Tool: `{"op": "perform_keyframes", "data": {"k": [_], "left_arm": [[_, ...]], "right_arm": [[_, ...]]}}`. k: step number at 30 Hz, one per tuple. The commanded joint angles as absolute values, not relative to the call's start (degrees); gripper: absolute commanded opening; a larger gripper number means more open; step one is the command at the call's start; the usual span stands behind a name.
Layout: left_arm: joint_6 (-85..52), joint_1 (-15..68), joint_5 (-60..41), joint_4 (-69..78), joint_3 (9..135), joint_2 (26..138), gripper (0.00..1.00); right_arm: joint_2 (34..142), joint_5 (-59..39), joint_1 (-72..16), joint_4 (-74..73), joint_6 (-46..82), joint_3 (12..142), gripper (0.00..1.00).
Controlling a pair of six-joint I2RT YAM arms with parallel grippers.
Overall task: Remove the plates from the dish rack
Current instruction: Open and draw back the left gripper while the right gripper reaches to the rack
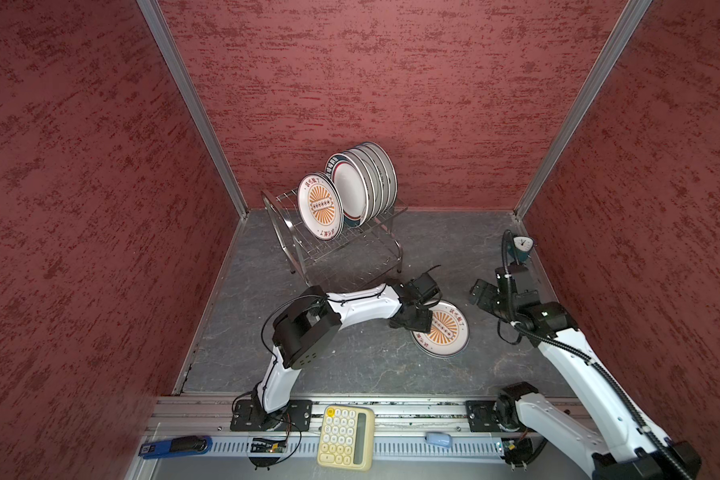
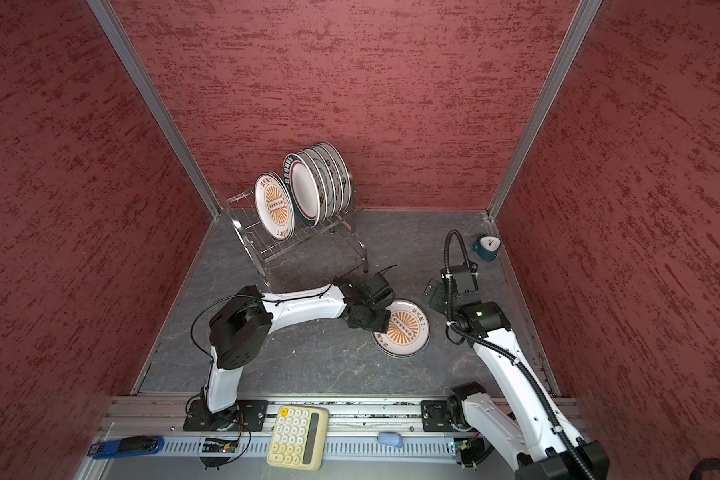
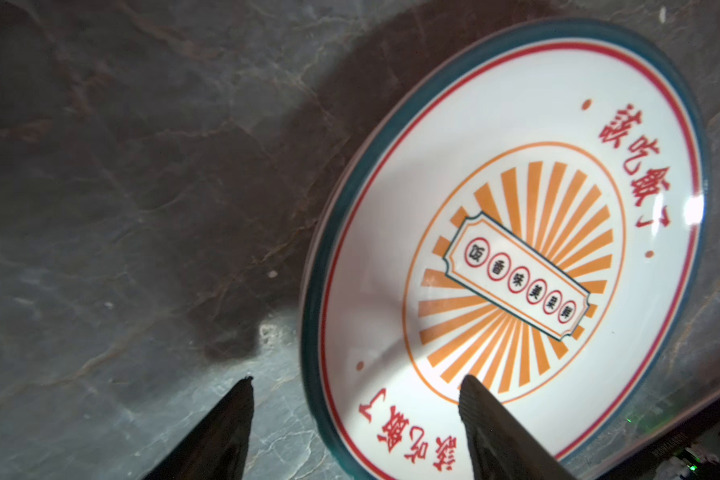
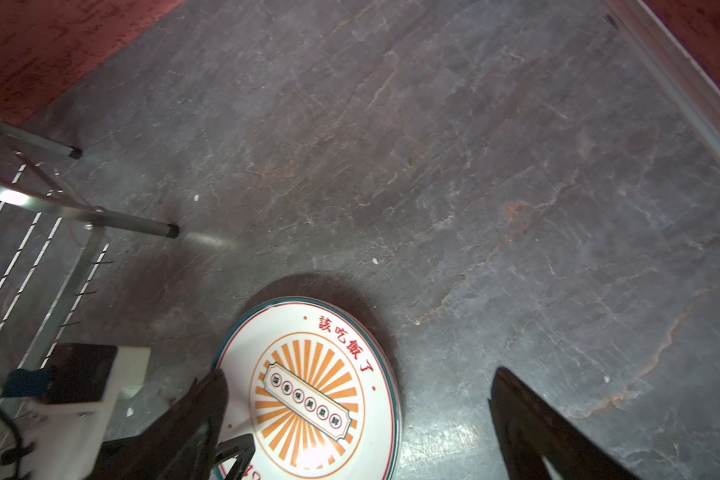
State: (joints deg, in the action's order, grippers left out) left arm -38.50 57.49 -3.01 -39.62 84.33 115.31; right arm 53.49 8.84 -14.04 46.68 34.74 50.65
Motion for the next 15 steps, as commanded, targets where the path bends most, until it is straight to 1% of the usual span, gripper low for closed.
{"op": "perform_keyframes", "data": {"k": [1,5,8,11,15], "left_arm": [[-38.05,56.8,0.8,-40.83,81.71,109.7,0.81],[-38.76,55.16,3.48,-40.48,76.22,103.53,0.86],[-39.15,53.23,4.37,-39.57,71.37,98.51,0.88],[-39.7,50.9,4.93,-39.18,66.93,94.03,0.94],[-40.4,48.23,5.61,-39.76,62.44,89.39,0.99]], "right_arm": [[54.19,3.91,-14.38,45.36,30.11,58.13,0.99],[57.31,2.76,-19.24,45.67,27.06,69.8,0.99],[61.76,6.59,-26.9,45.88,25.65,78.94,0.99],[68.34,9.88,-34.9,45.48,23.58,88.08,0.99],[77.65,14.17,-43.13,45.1,20.34,100.09,0.99]]}}
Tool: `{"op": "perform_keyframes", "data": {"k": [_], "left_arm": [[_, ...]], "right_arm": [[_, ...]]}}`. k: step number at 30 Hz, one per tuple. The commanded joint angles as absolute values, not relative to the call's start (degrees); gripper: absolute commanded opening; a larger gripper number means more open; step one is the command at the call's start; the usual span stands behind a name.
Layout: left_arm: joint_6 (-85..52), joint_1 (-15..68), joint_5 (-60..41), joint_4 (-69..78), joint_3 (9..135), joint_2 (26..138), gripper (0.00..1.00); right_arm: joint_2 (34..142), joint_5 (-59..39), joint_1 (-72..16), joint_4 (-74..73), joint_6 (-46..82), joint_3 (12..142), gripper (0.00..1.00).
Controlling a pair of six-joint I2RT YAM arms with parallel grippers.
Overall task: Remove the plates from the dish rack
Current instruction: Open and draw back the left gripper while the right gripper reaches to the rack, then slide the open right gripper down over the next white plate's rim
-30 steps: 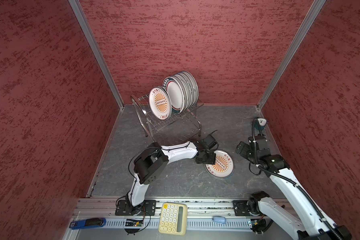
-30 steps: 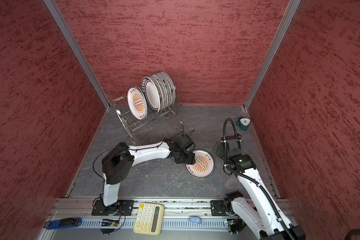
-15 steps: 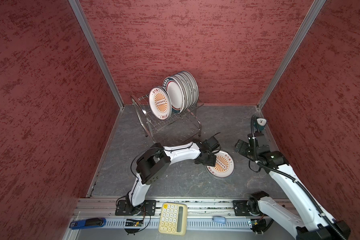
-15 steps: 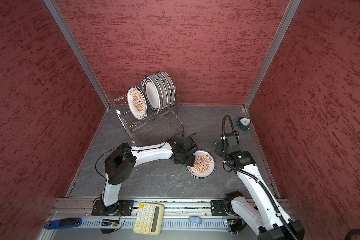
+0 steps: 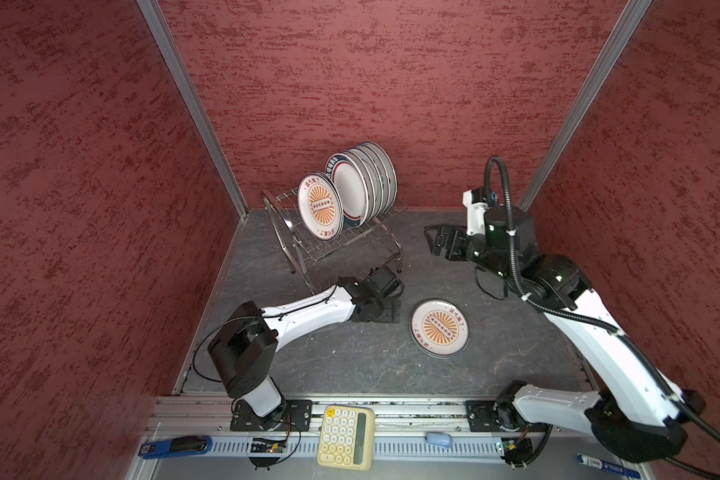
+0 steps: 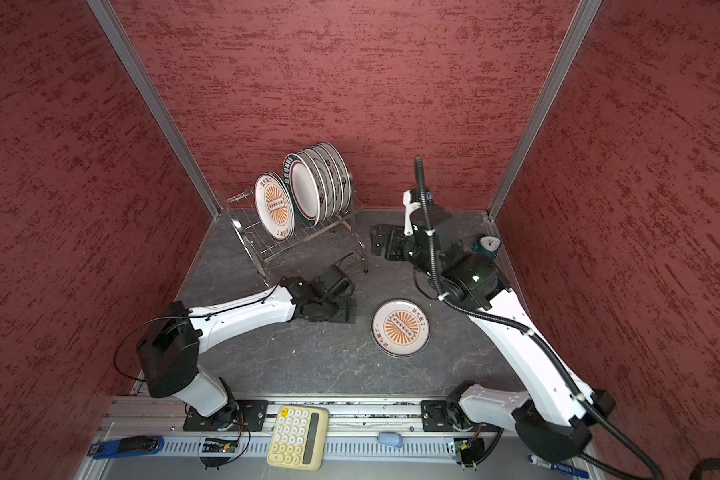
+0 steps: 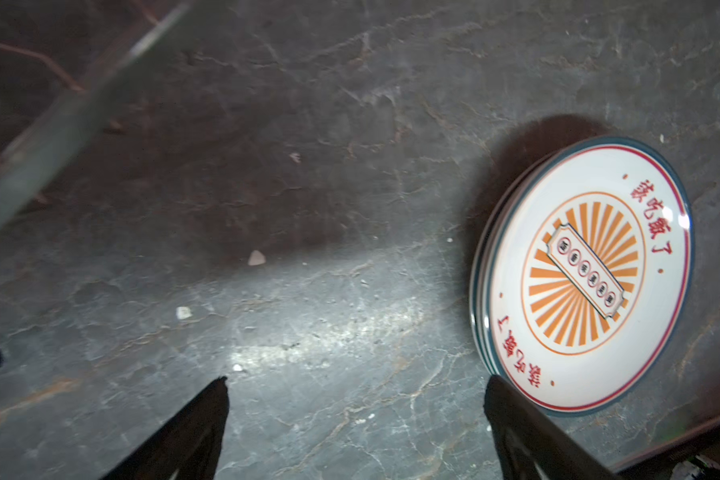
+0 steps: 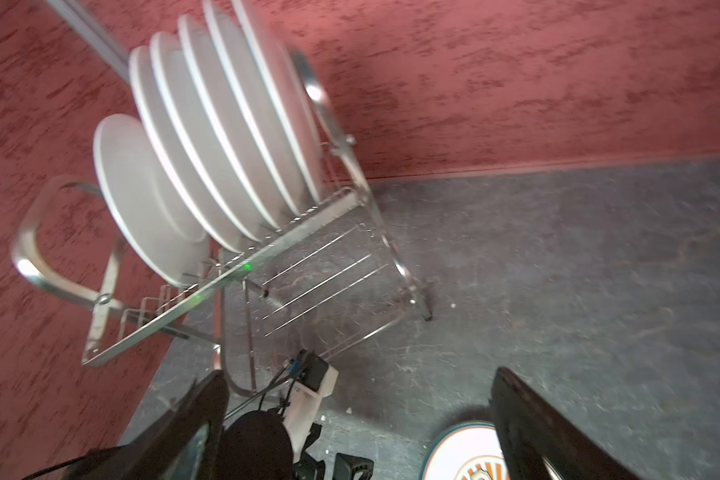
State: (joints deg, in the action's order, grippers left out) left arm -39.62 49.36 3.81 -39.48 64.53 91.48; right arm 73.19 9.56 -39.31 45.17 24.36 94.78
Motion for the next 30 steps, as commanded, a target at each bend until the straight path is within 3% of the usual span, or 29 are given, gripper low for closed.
{"op": "perform_keyframes", "data": {"k": [1,12,20,30], "left_arm": [[-40.66,47.59,5.8,-39.94,61.36,88.24,0.99],[-43.01,41.93,6.15,-43.46,51.88,74.9,0.99],[-42.02,33.81,2.58,-49.47,48.81,63.58,0.99],[-40.43,28.08,-0.56,-56.85,50.14,53.03,0.99]], "right_arm": [[80.14,14.9,-44.8,45.16,19.68,103.36,0.99],[102.06,17.79,-54.87,47.12,13.51,132.38,0.87],[111.63,16.22,-55.19,46.55,14.15,143.51,0.65],[117.82,17.99,-54.98,44.16,15.55,149.27,0.57]]}}
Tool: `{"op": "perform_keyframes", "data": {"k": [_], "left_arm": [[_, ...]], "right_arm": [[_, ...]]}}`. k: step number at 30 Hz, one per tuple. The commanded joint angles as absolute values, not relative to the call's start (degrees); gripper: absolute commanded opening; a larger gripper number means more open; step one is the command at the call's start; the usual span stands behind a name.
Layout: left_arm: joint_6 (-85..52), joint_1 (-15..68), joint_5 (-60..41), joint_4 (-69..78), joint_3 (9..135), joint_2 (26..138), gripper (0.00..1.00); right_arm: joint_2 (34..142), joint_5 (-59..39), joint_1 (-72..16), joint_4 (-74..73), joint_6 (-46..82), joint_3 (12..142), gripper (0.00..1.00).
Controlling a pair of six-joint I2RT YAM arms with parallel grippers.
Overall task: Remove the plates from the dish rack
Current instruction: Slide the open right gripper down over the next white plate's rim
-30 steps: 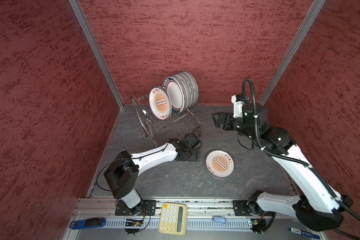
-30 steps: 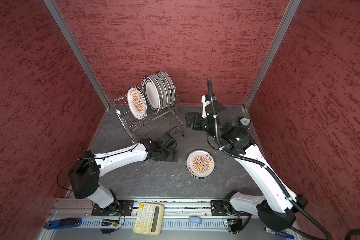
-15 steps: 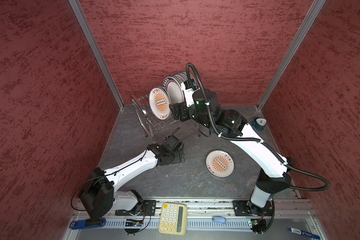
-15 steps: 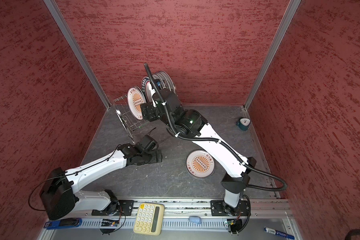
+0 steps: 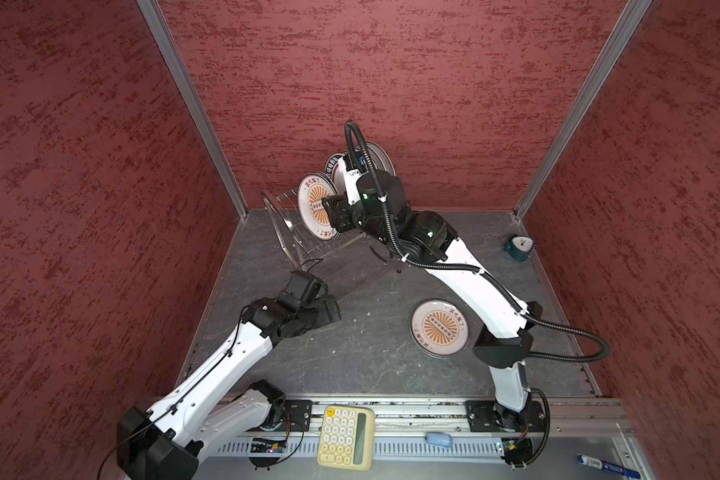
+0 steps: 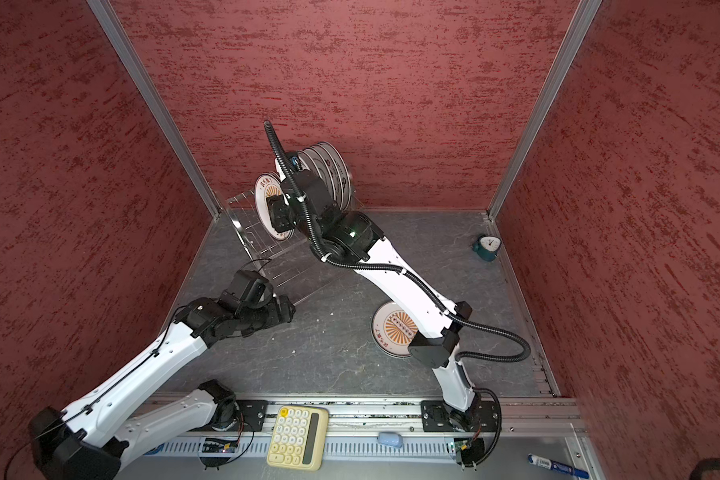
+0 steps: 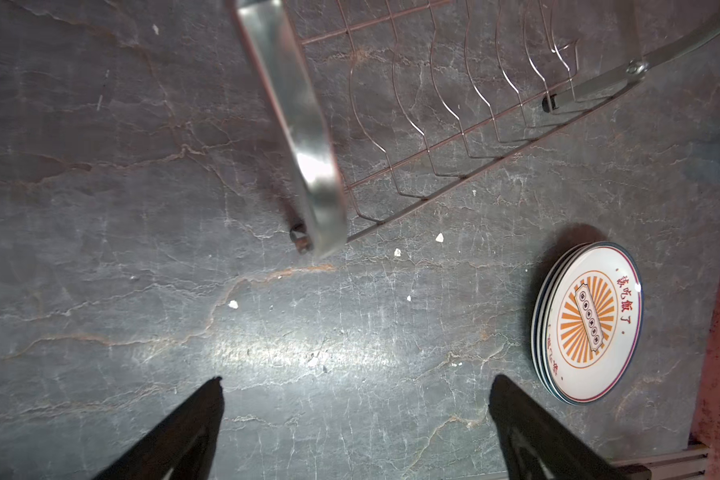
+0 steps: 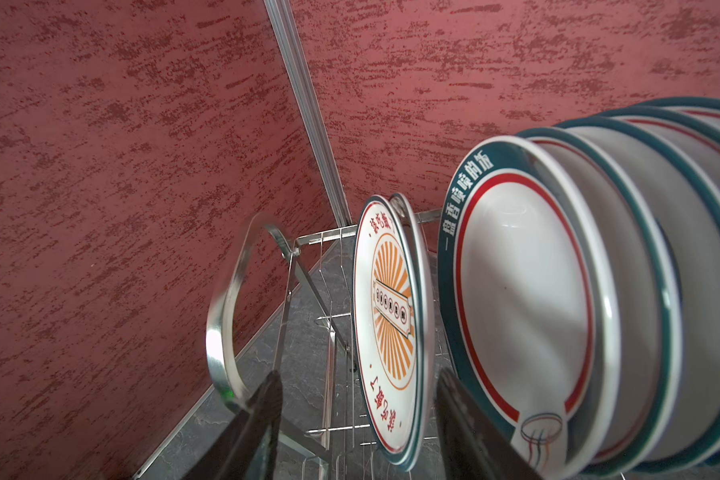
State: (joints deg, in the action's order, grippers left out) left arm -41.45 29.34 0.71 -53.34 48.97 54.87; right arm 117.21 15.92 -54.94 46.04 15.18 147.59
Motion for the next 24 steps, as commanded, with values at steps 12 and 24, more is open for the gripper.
{"op": "perform_keyframes", "data": {"k": [12,24], "left_arm": [[-39.9,23.13,-2.28,-59.31,48.47,46.03,0.99],[-39.02,20.34,-4.13,-58.45,47.24,45.13,0.99]], "right_arm": [[121.08,16.67,-52.71,42.54,17.32,149.25,0.55],[122.67,8.59,-51.08,42.54,20.08,149.65,0.49]]}}
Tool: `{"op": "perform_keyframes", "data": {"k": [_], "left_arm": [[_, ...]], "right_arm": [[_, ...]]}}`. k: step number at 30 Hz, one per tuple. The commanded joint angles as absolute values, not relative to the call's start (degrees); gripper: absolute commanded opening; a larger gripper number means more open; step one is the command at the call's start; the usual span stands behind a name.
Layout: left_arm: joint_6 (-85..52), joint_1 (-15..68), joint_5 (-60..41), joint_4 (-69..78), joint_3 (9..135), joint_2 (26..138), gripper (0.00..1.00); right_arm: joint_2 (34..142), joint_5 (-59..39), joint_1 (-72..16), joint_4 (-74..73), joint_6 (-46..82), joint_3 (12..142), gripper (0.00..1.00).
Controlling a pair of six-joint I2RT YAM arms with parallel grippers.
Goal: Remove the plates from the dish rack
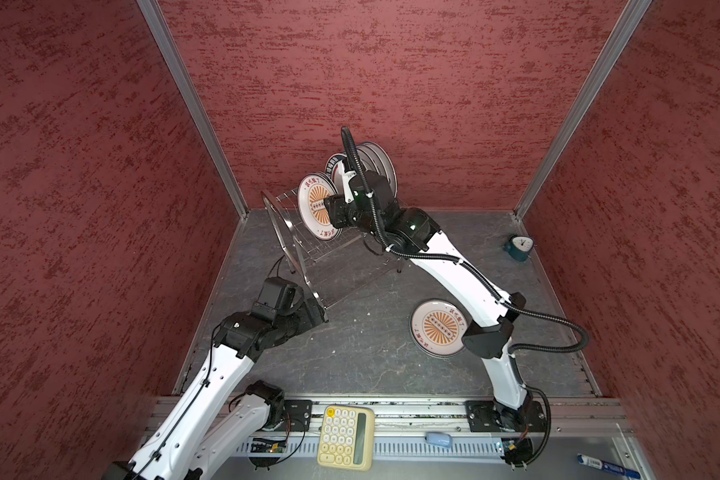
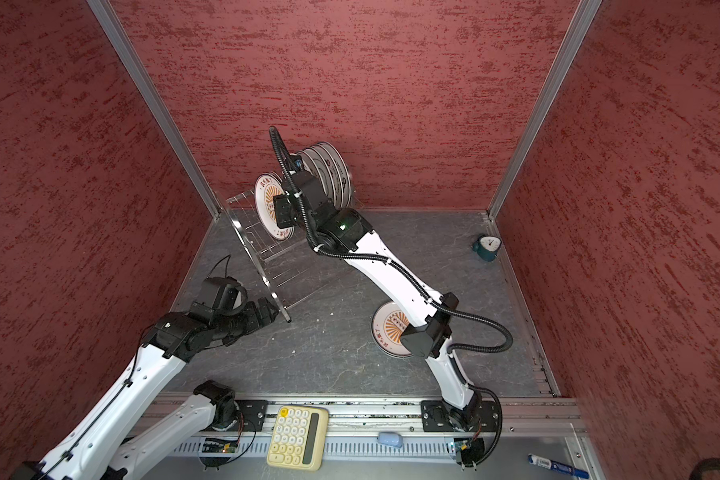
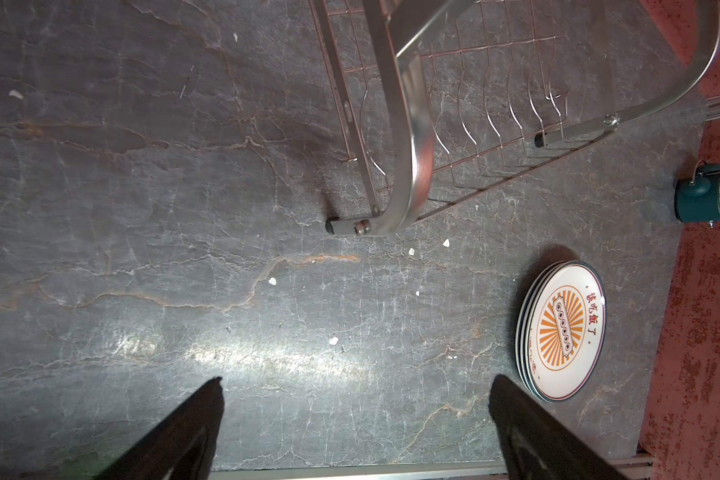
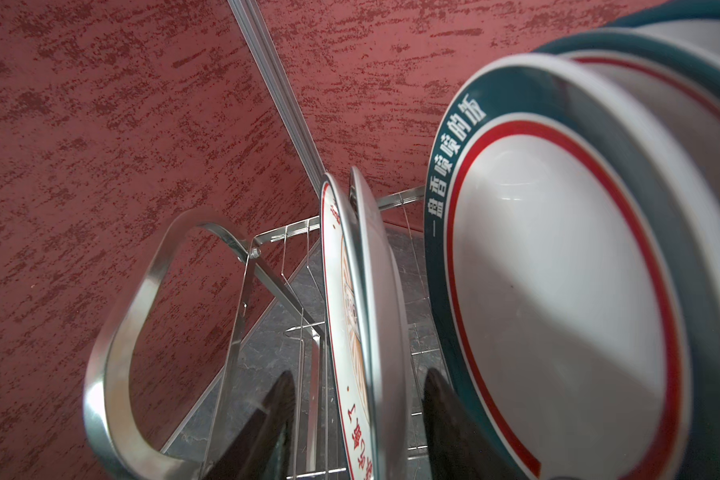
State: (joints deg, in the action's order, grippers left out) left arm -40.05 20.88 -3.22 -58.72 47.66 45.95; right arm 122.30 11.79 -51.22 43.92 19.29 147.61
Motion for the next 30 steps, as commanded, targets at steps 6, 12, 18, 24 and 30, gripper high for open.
{"op": "perform_keyframes", "data": {"k": [6,12,18,24,30], "left_arm": [[-38.76,19.43,-4.16,-58.77,46.96,44.13,0.99],[-38.76,19.07,-4.69,-58.54,46.51,44.04,0.99],[-38.76,18.98,-4.92,-58.16,46.11,44.11,0.99],[-38.75,18.85,-5.04,-57.9,45.84,43.99,0.99],[-38.67,18.82,-5.27,-57.61,45.58,44.02,0.99]], "right_arm": [[122.96,5.15,-51.06,42.8,21.26,149.72,0.47],[123.05,3.75,-51.06,42.98,21.86,149.77,0.44],[122.78,4.41,-51.0,43.33,21.88,149.78,0.43],[122.87,5.41,-51.06,44.07,22.58,149.76,0.4],[122.45,5.21,-51.06,43.79,21.8,149.71,0.41]]}}
